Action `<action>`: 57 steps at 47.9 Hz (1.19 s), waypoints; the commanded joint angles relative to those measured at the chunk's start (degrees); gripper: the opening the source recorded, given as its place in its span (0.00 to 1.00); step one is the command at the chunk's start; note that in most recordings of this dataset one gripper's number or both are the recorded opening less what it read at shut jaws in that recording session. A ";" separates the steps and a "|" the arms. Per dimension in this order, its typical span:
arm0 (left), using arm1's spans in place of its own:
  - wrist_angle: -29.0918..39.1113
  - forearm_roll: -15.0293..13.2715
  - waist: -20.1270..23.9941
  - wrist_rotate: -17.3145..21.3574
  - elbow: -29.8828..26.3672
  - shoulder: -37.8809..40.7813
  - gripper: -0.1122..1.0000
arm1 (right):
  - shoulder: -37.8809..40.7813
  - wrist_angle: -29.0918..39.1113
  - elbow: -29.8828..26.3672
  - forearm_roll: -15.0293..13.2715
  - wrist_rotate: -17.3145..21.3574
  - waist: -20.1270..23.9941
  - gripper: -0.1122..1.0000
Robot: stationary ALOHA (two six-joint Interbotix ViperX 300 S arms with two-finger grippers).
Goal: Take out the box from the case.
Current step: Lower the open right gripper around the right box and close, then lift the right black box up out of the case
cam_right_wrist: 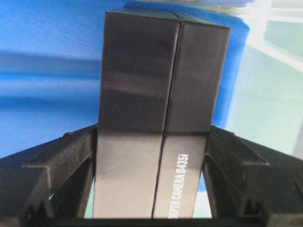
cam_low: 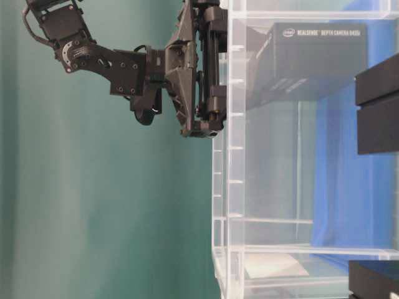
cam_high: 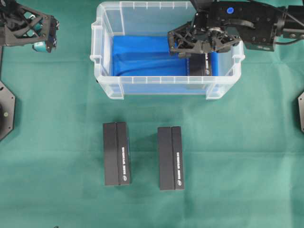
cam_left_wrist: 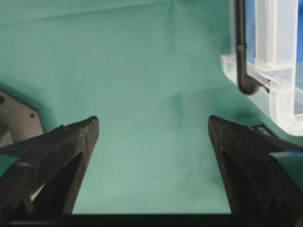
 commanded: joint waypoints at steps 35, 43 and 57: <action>-0.18 0.00 -0.09 0.00 -0.53 -0.70 0.97 | -1.05 2.81 -2.81 0.18 0.44 -0.18 0.70; -0.09 0.00 0.00 0.09 -0.53 -0.70 0.97 | -2.64 5.71 -4.22 0.09 0.35 -0.18 0.70; -0.18 0.00 0.26 0.35 -0.53 -0.70 0.97 | -5.98 13.97 -8.70 0.00 0.18 -0.26 0.70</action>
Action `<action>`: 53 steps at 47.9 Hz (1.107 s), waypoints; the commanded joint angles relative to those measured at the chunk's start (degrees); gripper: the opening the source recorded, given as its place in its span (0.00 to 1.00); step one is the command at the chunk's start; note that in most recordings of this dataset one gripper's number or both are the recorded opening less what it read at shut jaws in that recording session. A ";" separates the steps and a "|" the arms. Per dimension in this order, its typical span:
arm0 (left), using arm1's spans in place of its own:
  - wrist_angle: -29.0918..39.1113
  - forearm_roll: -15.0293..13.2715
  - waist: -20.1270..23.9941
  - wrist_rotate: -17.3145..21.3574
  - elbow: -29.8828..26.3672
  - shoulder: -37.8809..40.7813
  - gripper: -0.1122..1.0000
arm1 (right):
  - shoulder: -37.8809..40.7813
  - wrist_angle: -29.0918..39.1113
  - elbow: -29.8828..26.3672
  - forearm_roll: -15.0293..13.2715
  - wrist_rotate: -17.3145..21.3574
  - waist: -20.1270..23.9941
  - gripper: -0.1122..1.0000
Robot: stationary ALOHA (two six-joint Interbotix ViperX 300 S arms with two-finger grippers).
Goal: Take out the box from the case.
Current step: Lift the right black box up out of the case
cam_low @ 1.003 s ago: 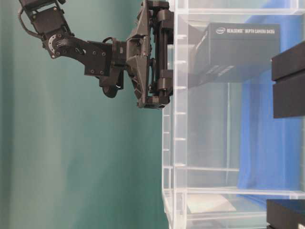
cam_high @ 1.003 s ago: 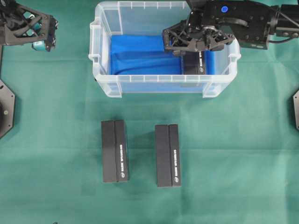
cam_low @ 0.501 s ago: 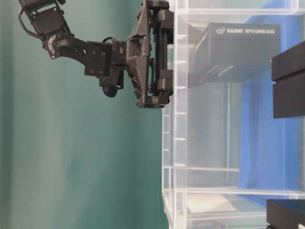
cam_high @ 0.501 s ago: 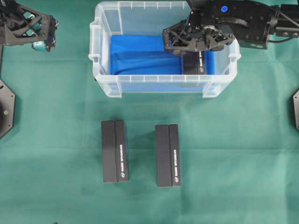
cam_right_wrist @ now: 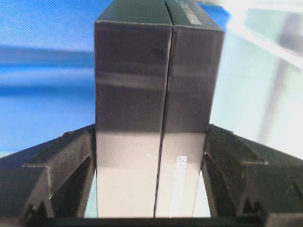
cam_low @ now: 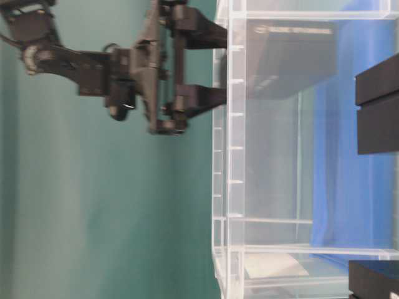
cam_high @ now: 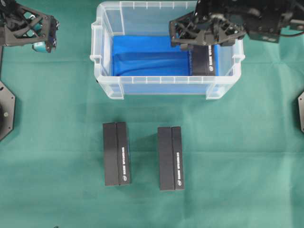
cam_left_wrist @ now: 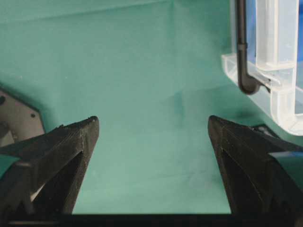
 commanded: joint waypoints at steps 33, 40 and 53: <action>-0.26 0.00 1.14 1.76 -0.70 -0.70 0.97 | -5.89 19.42 -17.67 -0.44 -1.58 1.23 0.70; -0.26 0.00 1.05 1.67 -0.70 -0.70 0.97 | -5.89 22.15 -20.13 -0.44 -1.93 1.49 0.70; -0.26 0.00 1.14 1.67 -0.70 -0.70 0.97 | -5.89 22.68 -21.01 -0.53 -1.93 2.02 0.70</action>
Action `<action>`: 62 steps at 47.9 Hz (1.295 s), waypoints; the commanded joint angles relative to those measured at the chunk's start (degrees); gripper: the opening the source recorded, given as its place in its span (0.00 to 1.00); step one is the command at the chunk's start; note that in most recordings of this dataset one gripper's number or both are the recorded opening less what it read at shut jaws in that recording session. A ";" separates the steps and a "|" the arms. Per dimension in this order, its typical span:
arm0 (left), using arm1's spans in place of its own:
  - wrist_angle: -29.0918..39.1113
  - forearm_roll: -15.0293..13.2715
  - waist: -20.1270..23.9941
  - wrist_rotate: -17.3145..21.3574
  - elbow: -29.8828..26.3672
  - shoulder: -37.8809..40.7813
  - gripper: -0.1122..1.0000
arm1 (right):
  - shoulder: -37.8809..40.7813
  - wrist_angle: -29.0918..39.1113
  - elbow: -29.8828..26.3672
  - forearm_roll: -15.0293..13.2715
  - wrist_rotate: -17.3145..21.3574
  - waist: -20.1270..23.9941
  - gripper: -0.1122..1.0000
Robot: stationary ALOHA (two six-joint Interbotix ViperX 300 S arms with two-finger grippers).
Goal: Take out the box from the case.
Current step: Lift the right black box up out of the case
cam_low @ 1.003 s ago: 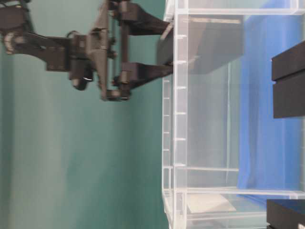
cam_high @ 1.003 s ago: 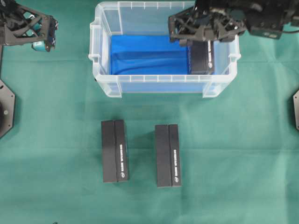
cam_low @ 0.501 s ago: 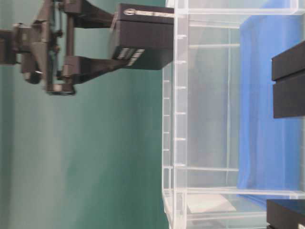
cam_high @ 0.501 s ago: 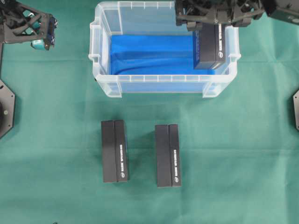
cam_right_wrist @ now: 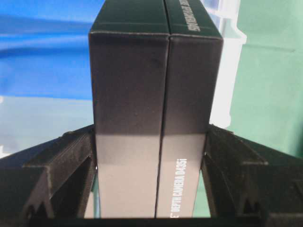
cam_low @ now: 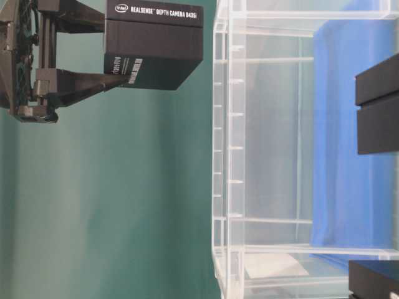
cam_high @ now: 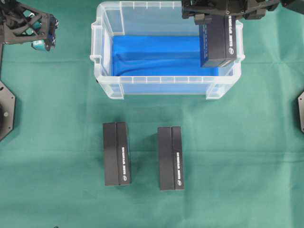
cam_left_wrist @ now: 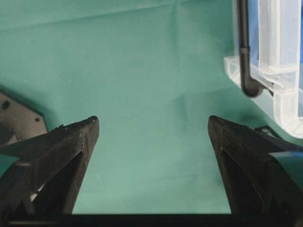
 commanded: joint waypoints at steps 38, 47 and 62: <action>-0.18 -0.09 0.18 -0.09 -0.88 -0.62 0.97 | -2.29 0.09 -1.49 -1.58 -0.18 0.79 0.70; -0.18 -0.09 0.18 0.00 -0.88 -0.53 0.97 | -2.29 0.09 -1.49 -1.67 0.00 1.58 0.70; -0.09 -0.09 0.18 0.00 -0.62 -0.70 0.97 | -2.29 0.09 -1.41 -2.99 -0.09 1.58 0.70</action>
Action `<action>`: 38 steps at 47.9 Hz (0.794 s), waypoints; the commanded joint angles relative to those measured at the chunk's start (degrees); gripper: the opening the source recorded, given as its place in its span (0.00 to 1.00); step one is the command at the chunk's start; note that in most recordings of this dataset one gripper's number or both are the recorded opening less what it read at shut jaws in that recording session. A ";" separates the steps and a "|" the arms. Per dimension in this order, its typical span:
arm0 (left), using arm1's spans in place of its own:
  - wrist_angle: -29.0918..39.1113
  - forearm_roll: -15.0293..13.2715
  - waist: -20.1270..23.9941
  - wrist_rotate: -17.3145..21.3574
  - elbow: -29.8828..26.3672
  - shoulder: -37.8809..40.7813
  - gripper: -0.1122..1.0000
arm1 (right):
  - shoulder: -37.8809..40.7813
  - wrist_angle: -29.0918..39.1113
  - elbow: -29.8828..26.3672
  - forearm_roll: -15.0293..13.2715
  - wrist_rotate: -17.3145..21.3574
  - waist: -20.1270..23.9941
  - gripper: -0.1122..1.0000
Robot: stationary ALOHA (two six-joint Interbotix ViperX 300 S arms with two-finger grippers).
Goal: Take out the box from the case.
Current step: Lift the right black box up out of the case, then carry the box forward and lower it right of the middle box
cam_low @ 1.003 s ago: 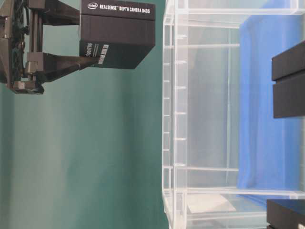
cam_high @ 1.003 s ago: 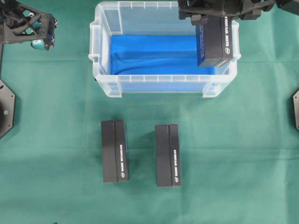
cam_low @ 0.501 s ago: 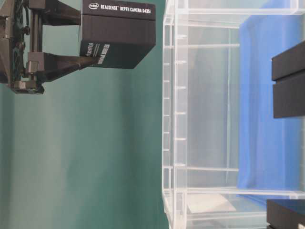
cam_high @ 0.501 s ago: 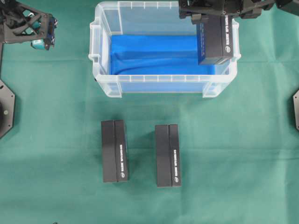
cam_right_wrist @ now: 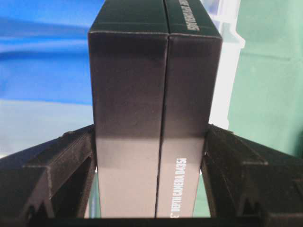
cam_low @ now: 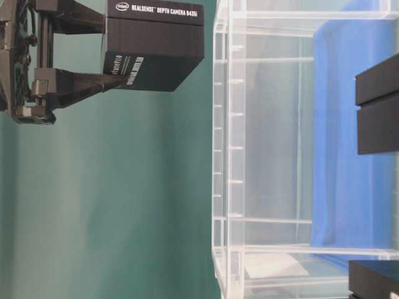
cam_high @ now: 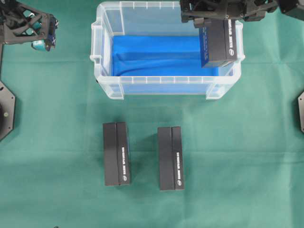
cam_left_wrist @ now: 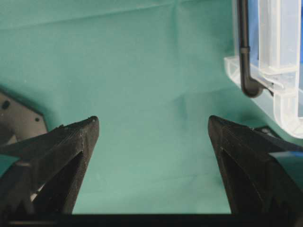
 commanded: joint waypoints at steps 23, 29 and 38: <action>-0.09 -0.09 0.09 0.35 -0.62 -0.70 0.97 | -2.29 2.29 -1.49 -0.44 2.81 4.39 0.70; -0.09 -0.09 0.18 0.70 -0.62 -0.70 0.97 | -2.20 3.43 -1.32 -0.44 5.36 7.82 0.70; -0.18 -0.09 0.09 0.70 -0.53 -0.70 0.97 | -2.29 5.10 -0.97 -1.58 11.43 14.50 0.70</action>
